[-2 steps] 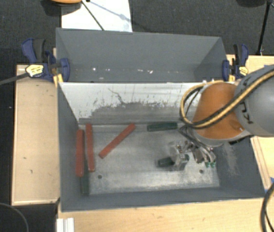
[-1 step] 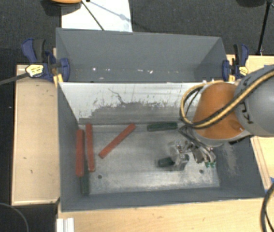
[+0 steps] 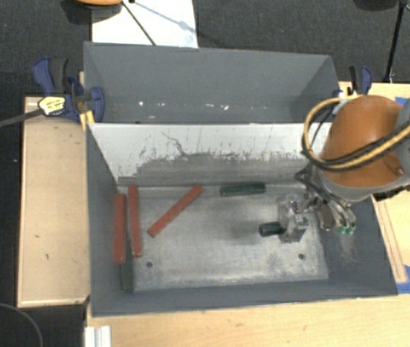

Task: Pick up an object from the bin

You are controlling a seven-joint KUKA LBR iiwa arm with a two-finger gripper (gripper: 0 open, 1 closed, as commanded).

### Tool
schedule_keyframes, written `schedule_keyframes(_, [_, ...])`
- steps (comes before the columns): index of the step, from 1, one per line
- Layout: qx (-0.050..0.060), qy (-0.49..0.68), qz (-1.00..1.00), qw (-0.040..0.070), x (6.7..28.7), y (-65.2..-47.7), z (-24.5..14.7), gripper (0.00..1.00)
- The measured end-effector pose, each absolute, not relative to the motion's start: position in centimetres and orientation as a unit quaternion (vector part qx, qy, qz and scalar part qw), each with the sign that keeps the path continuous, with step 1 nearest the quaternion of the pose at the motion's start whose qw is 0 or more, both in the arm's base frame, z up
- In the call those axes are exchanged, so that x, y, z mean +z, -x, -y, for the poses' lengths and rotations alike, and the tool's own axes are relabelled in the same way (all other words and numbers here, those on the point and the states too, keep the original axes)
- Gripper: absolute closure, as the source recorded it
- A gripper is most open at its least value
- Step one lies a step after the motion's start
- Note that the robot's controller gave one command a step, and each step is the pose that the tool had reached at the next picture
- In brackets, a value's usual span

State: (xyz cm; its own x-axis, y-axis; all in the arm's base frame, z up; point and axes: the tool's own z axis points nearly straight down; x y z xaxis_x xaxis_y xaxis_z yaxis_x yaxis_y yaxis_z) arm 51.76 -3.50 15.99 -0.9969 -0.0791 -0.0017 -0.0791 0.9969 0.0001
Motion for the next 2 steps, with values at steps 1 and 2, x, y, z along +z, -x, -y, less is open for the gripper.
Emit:
schedule_keyframes(1, [0.0, 0.04, -0.999, 0.001, 16.0, -51.8, 3.5, 1.0])
schedule_keyframes(2, [0.0, 0.045, -0.999, 0.001, 22.8, -49.7, 3.6, 1.0])
